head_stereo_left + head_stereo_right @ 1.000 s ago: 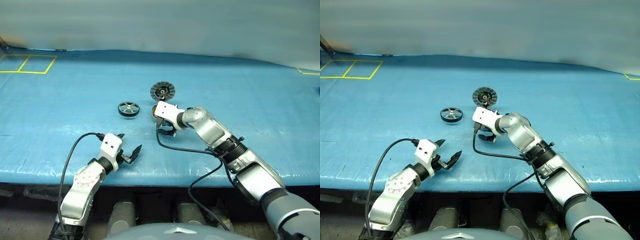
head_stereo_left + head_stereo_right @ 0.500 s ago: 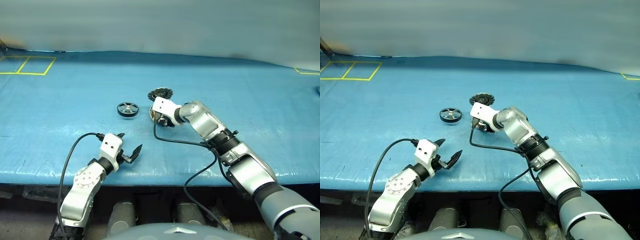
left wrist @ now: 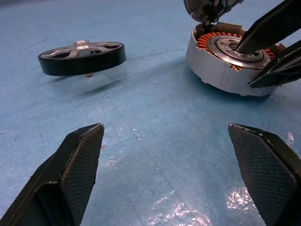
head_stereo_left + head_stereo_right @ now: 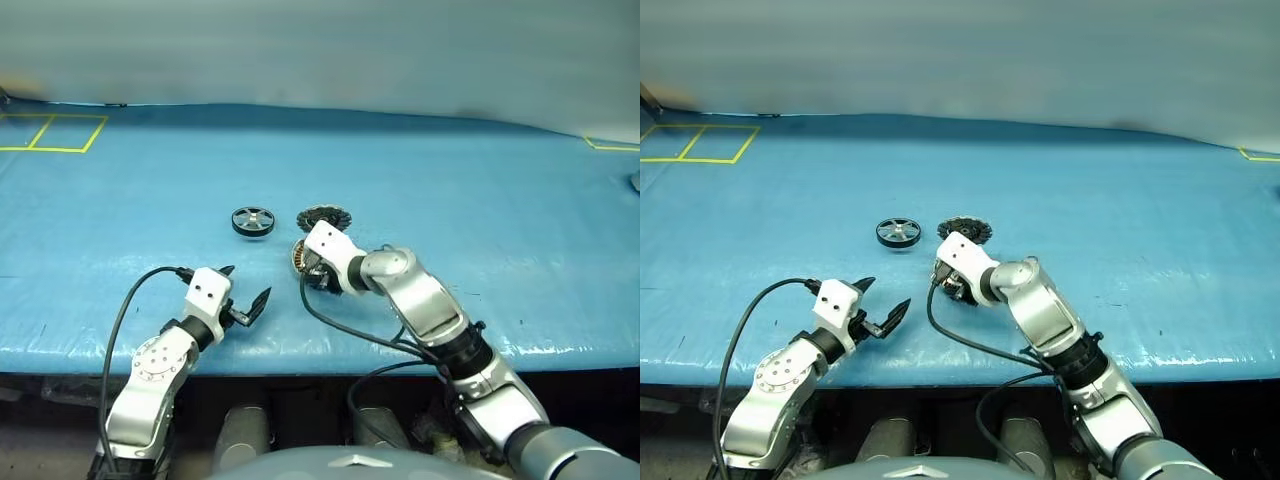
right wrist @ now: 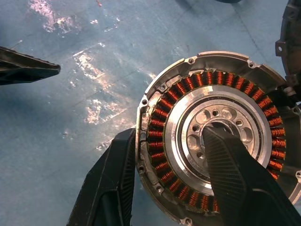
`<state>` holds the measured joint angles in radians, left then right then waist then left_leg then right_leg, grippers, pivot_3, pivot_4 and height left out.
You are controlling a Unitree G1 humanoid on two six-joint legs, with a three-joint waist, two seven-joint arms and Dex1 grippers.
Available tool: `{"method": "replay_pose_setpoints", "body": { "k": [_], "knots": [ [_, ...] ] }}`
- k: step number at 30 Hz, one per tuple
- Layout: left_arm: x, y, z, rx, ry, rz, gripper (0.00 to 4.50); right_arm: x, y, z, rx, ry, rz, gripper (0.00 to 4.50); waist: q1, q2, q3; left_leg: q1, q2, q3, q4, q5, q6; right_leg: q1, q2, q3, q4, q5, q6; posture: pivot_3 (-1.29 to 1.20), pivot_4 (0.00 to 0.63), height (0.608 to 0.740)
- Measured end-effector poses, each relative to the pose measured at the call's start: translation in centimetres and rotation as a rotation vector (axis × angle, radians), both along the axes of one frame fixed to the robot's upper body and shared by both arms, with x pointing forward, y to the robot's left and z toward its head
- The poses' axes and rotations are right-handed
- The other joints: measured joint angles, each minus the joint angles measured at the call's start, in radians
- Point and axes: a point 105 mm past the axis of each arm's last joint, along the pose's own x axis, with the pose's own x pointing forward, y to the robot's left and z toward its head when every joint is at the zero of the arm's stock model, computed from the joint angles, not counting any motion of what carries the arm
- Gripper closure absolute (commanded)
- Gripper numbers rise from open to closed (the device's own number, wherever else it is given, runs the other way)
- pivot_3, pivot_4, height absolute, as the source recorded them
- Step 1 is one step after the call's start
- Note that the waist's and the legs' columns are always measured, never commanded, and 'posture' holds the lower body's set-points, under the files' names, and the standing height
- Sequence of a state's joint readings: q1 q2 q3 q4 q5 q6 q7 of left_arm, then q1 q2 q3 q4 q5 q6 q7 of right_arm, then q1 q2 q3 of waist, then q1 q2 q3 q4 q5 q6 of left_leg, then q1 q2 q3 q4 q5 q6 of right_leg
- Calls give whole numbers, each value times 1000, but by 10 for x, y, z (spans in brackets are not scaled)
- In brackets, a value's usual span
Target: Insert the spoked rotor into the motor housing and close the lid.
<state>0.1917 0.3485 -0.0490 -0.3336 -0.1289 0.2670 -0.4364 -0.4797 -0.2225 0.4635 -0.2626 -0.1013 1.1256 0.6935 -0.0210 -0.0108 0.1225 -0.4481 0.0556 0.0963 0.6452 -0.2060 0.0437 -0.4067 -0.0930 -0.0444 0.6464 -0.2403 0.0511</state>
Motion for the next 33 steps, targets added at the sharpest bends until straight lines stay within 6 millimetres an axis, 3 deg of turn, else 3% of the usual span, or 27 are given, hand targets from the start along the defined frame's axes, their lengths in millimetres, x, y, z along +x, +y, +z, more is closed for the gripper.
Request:
{"method": "replay_pose_setpoints", "body": {
  "k": [6, 12, 16, 21, 26, 33],
  "knots": [
    [0, -1, 0, -2, 0, -2, 0, -12, 9, 2, 38, 4, -57, 2640, -3, -1, 0, 0, 1, 0, 0, 0, 0, -1, 2, 0, 0, 0, 0, 0, 150, 740],
    [1, -2, 1, -3, -4, -6, 0, -21, 24, 6, 89, 38, -85, 703, -4, 1, 1, 0, 6, 1, 0, 1, -1, -2, 10, 0, 0, 0, -1, 0, 150, 740],
    [1, -2, 1, -4, -3, -9, 0, -22, 26, 11, 92, 59, -109, 703, -4, 1, 2, -2, 6, 1, 0, 0, -4, -3, 10, 0, 0, 0, -1, 0, 150, 740],
    [1, -3, 2, -7, -3, -18, 0, -18, 25, 45, 176, 12, -130, 703, -3, 2, 3, -4, 6, 1, 0, 1, -1, -5, 11, 0, -1, 0, -1, 0, 150, 740],
    [1, -4, 2, -8, -2, -30, 0, -17, -3, 55, 186, -14, -196, 703, 1, 2, 3, -5, 6, 1, 0, 2, 1, -5, 10, 0, -2, 0, -1, 0, 150, 740],
    [1, -5, 2, -4, 0, -52, 0, -18, -65, 33, 219, -72, -368, 703, 1, 3, 5, -5, 6, 1, -1, 1, 0, -6, 11, 0, -3, -1, -1, 0, 150, 740]
  ]
}}
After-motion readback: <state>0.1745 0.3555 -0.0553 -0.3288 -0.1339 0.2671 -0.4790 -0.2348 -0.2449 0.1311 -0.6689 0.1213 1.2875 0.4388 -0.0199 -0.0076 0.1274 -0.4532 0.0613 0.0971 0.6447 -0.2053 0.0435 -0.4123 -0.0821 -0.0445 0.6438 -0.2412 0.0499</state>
